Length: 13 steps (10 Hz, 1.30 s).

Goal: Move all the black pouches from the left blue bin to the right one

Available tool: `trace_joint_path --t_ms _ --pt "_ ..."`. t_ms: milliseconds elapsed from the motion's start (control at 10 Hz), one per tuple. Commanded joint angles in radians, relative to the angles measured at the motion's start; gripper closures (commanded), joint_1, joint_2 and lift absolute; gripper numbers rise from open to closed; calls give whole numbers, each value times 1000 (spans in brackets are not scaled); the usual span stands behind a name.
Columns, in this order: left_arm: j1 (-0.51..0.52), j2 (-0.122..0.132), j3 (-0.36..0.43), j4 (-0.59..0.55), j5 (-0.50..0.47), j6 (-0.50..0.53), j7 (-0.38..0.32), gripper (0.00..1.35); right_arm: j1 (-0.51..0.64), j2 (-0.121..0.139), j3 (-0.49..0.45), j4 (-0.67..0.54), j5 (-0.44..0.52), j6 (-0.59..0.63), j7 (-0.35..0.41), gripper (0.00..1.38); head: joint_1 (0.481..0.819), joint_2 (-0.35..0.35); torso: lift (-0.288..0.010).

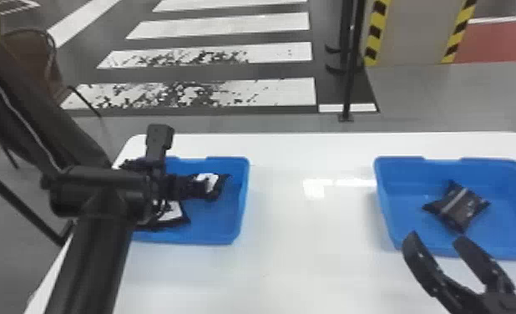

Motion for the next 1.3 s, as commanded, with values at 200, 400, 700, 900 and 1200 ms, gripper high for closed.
trace_joint_path --t_ms 200,400,700,900,1200 --pt "110 1 3 -235 72 30 -10 1197 5 -1 0 -10 -5 0 2 216 695 136 -140" --pt "225 5 3 -434 180 28 -17 1197 3 -1 0 -22 -7 8 17 216 695 109 -140" --pt "365 2 -67 -643 307 -9 -23 1197 -32 -3 8 -20 -21 20 43 216 695 43 -140" --pt "419 -1 -121 -706 365 -38 -28 1197 -64 -7 24 -17 -31 20 48 216 695 -12 -140" --pt "453 4 -207 -765 451 -38 -31 1197 -135 -18 70 27 -63 15 51 216 695 -93 -140"
